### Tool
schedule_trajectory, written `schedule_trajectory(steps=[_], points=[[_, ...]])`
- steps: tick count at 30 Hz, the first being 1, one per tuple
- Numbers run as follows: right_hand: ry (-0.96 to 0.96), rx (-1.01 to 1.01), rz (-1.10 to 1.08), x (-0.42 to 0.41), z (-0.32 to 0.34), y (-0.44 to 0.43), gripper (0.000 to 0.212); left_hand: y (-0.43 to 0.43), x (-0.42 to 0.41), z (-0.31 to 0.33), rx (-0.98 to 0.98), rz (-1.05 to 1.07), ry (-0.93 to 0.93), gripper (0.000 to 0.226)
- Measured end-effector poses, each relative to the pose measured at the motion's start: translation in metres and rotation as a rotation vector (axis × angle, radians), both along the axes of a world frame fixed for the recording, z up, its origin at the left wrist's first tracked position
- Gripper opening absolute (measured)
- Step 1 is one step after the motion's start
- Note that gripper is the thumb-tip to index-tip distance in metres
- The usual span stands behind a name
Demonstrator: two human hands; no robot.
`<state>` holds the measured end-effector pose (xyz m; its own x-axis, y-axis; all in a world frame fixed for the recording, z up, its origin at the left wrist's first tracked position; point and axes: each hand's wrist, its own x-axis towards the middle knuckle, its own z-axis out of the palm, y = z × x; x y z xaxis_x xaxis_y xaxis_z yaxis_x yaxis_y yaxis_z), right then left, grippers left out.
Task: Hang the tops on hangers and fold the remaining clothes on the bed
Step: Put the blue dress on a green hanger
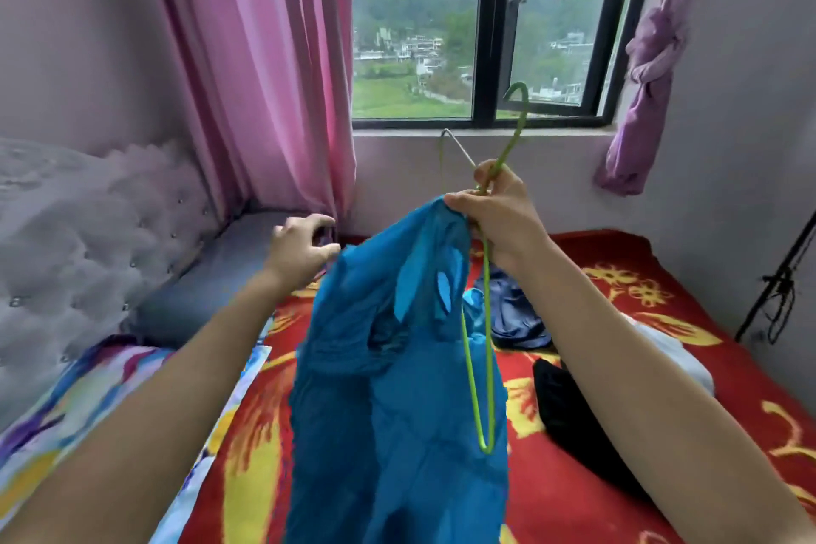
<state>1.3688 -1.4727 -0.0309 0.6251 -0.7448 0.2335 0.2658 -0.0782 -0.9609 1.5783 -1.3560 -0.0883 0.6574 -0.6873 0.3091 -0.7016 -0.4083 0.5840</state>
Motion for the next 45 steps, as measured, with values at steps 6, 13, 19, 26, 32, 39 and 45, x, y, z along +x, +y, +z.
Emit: schedule_trajectory(steps=[6, 13, 19, 26, 32, 39, 45], points=[[0.163, 0.051, -0.069, 0.039, -0.041, 0.014, 0.041, 0.015, -0.062, -0.074, -0.292, -0.337, 0.420, 0.014], [0.038, 0.069, -0.168, 0.062, -0.027, 0.024, 0.037, 0.014, -0.099, -0.177, 0.378, -0.073, 0.032, 0.107], [-0.057, -0.088, -0.388, 0.059, -0.017, 0.000, 0.038, 0.025, -0.060, -0.177, 0.358, -0.103, -0.009, 0.067], [-0.013, -0.148, -0.633, 0.023, -0.005, -0.049, 0.038, 0.068, 0.039, -0.052, -0.182, -0.422, -0.311, 0.045], [-0.077, -0.139, -0.532, 0.021, -0.003, -0.036, 0.038, 0.082, 0.041, 0.032, -0.358, -0.162, -0.301, 0.040], [-0.030, 0.023, -0.348, 0.027, -0.023, -0.003, 0.039, 0.081, 0.045, -0.043, -0.235, -0.073, 0.139, 0.019], [0.068, -0.056, -0.111, 0.054, -0.044, 0.049, 0.039, 0.075, -0.009, -0.060, -0.278, -0.541, 0.557, 0.039]])
